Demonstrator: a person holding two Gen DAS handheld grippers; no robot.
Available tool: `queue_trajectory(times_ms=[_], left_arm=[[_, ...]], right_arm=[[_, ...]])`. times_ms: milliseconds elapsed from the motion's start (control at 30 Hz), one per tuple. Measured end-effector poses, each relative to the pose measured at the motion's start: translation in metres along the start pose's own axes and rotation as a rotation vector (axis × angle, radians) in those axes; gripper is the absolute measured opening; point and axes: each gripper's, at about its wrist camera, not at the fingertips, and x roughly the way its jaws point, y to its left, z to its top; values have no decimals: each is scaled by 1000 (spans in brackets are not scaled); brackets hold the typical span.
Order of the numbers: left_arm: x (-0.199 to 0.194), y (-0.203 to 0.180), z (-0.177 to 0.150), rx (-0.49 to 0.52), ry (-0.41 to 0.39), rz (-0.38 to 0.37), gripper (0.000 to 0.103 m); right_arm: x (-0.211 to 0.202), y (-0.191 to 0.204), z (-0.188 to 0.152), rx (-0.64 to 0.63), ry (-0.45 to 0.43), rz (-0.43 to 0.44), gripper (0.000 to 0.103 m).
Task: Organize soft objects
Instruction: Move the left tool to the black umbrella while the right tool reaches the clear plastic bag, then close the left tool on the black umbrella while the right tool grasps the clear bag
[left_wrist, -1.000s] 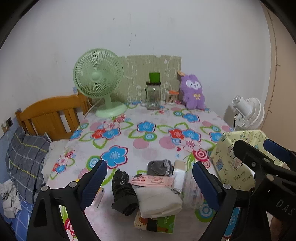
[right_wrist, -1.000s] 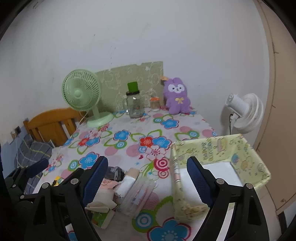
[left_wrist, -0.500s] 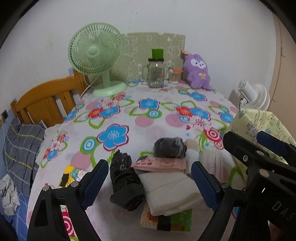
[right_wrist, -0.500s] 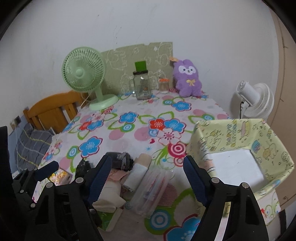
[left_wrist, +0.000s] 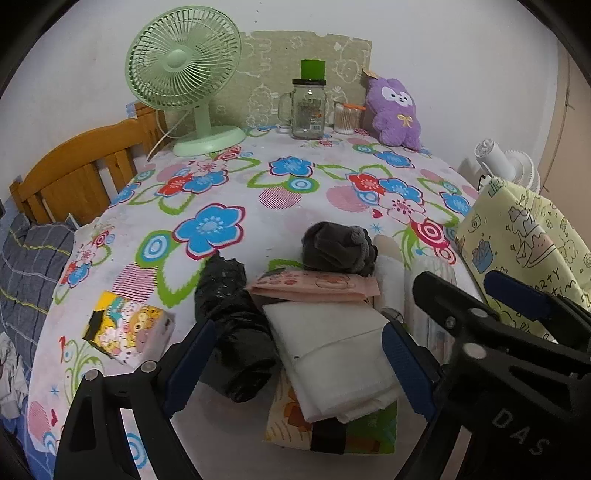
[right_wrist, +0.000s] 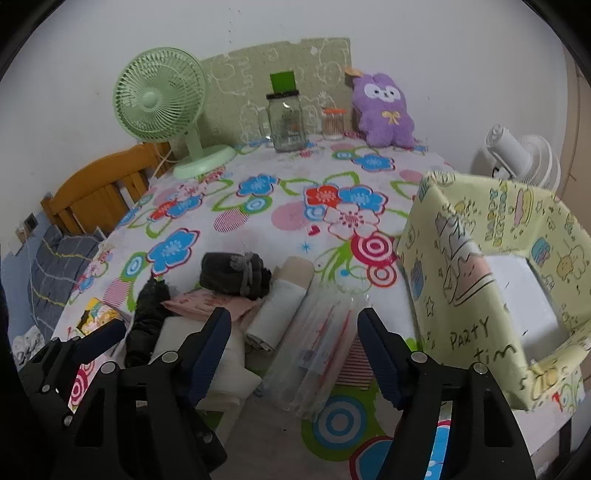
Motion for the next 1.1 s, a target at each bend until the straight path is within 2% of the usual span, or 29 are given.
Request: queue_trajectory(times_ms=[233,367,433,500,567,600,667,867,1000,1100], left_arm=[[10,-4,-4,7,1,-14,92],[9,-8,-7,36,-10,-14,79],[10,-9,-8,44,-9,-9,73],[10,-7,-7,44,-12,4,65],[9,-6,-7,45,-18,17,53],[9,-6,-7,44,-19,18,51],[7,-6,-8,43,-24,21,45],[3,-7,-8,45,-33,46,45],[-2,-8,-9,50,-46,59,45],[-4,-7,-8,48,-44,58,50]], right_arm=[[20,-6,-6,37,65,-3,66],[30,-10,-7,55,106,-5,53],[33,-9,-8,58,118,-4,50],[34,-9,-8,63,123,-9,37],[34,-9,-8,58,123,-16,33],[34,-9,-8,57,123,-15,29],[33,-9,-8,51,118,-15,28],[27,-6,-8,34,106,-16,19],[23,-4,-9,30,100,-11,17],[20,-2,-8,25,93,-7,16]])
